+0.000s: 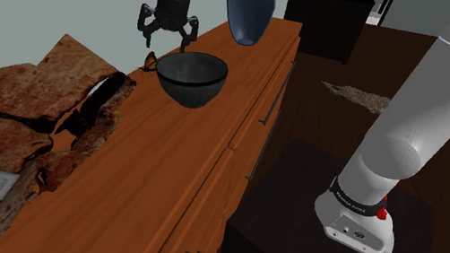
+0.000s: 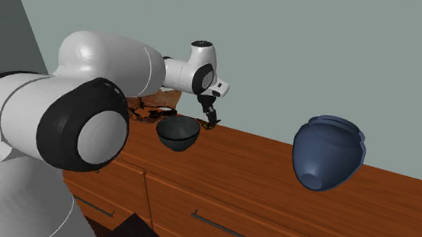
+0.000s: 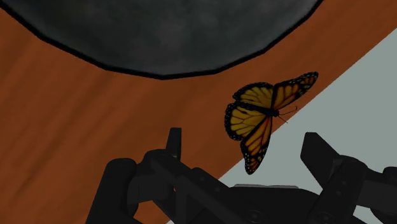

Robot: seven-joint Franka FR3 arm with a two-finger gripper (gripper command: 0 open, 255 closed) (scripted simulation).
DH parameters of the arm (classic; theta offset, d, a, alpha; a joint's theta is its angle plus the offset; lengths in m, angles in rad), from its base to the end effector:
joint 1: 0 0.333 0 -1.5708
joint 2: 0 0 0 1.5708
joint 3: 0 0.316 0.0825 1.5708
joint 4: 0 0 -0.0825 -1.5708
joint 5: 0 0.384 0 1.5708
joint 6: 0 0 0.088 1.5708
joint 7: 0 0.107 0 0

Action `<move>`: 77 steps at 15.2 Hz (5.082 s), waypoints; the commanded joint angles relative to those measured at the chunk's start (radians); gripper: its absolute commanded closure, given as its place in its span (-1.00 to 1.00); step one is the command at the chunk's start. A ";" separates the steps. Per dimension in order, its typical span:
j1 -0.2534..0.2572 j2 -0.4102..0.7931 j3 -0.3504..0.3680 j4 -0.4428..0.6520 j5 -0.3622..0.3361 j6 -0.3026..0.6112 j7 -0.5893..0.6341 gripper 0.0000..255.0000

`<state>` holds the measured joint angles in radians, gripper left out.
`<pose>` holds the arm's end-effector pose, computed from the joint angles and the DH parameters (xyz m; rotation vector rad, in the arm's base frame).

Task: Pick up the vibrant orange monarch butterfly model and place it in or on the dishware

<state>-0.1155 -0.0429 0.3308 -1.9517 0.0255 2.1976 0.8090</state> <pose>0.5598 0.1259 0.5239 -2.8368 0.8837 -0.3672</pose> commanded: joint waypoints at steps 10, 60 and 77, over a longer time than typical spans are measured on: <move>0.015 0.199 0.003 0.091 -0.095 0.092 0.148 -1.00; 0.024 0.193 0.012 0.510 -0.085 -0.332 0.137 1.00; 0.049 -0.433 -0.025 -0.149 0.119 -0.273 0.083 1.00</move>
<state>-0.0691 -0.4620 0.3078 -2.0812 0.1408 1.9199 0.8940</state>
